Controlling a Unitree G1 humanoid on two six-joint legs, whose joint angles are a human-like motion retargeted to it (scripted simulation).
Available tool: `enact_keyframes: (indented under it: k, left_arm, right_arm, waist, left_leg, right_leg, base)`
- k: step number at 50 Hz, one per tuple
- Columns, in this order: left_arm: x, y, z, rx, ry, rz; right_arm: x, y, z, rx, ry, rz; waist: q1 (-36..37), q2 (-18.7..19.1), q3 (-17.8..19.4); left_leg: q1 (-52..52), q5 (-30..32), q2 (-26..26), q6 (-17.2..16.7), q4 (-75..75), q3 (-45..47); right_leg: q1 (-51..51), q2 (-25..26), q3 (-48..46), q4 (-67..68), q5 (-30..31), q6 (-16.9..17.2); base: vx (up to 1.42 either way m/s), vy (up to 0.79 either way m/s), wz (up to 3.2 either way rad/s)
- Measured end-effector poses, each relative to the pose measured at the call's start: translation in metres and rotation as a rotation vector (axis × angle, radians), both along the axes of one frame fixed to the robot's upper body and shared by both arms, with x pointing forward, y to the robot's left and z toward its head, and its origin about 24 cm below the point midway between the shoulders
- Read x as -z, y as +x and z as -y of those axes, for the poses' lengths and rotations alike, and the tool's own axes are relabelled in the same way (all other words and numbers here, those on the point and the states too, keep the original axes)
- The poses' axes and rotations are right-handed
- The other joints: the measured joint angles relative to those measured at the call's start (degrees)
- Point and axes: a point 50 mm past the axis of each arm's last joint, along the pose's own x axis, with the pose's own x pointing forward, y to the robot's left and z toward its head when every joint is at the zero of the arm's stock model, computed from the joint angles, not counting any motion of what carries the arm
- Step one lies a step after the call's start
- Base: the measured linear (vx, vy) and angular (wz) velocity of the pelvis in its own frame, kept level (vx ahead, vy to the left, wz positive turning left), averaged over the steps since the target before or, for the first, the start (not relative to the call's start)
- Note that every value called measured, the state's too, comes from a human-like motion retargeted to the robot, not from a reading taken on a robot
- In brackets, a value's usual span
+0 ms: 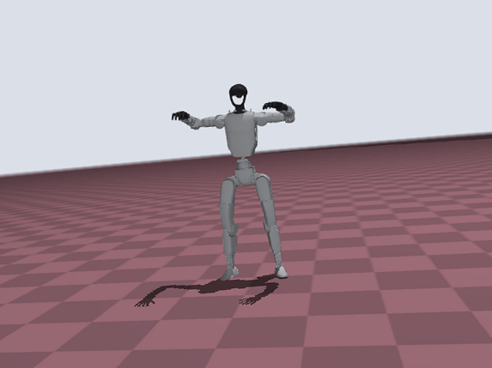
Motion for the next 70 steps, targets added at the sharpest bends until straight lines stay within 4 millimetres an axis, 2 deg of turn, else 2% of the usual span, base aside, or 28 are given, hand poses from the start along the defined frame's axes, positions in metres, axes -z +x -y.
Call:
enact_keyframes:
  k: [10, 70]
  left_arm:
    - [-0.002, 0.001, 0.0, 0.0, -0.003, 0.014]
    - [0.002, -0.002, -0.006, -0.024, -0.008, 0.022]
  right_arm:
    - [-0.002, -0.008, 0.005, 0.025, 0.005, 0.012]
    - [-0.005, -0.014, 0.011, 0.049, 0.011, 0.038]
  waist:
    - [0.57, 0.17, 0.02]
    - [1.06, 0.42, 1.1]
  left_leg:
    - [0.31, -0.08, 0.26, 0.03, -0.12, 0.38]
    - [-0.13, 0.2, -0.12, 0.18, -0.08, -0.29]
  right_leg:
    - [-0.04, 0.3, 0.27, 0.1, -0.11, 0.0]
    - [0.03, -0.08, -0.03, -0.11, -0.08, 0.0]
  base:
    - [0.0, 0.0, 0.0]
    - [0.0, 0.0, 0.0]
